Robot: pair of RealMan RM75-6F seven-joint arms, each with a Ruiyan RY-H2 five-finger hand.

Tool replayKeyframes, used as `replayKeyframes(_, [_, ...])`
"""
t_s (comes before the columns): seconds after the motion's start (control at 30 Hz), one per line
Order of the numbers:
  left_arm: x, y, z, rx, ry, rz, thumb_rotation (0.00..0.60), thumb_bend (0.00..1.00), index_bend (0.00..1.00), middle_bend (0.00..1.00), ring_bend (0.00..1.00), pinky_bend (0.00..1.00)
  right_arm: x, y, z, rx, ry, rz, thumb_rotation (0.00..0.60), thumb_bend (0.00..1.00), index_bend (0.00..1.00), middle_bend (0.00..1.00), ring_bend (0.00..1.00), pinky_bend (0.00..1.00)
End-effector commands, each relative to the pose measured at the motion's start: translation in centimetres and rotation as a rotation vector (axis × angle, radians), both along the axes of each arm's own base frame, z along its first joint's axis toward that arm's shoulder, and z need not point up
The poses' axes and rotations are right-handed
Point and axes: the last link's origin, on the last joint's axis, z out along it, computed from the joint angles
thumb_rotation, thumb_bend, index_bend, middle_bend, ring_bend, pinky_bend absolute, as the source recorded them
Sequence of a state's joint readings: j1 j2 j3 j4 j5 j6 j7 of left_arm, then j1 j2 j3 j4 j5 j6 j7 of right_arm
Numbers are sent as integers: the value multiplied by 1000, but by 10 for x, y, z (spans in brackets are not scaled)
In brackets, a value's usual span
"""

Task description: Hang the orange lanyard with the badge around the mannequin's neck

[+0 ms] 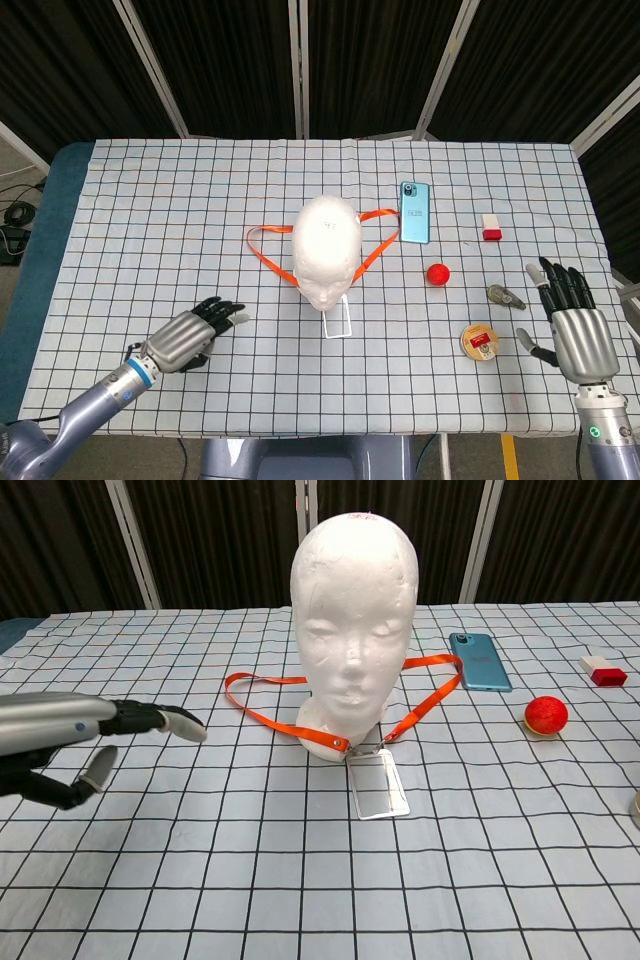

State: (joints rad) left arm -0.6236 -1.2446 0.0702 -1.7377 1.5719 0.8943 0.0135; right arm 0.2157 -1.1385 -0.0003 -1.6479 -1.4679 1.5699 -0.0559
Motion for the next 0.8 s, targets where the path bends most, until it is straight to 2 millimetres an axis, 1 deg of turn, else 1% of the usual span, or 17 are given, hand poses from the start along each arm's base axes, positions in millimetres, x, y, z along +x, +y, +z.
replayKeyframes(0.03, [12,0,-23,-53,-1,-43,600,1000,0,0,0,0,-2,2,-1,-4,0,-16,600,174,19,0,0,0])
replayKeyframes(0.23, [37,13,-53,-83,-7,-88,600,1000,0,0,0,0,-8,2,-1,-5,11,-35,600,175,29,0,0,0])
replayKeyframes(0.43, [62,27,-79,-117,-53,-75,600,1000,0,0,0,0,-9,2,0,-11,8,-34,600,175,33,0,0,0])
replayKeyframes(0.6, [88,40,-102,-135,-41,-112,600,1000,0,0,0,0,-13,0,3,-16,1,-50,600,175,37,0,0,0])
replayKeyframes(0.8, [107,50,-125,-161,-24,-98,600,1000,0,0,0,0,-16,-2,6,-23,-6,-60,600,175,41,0,0,0])
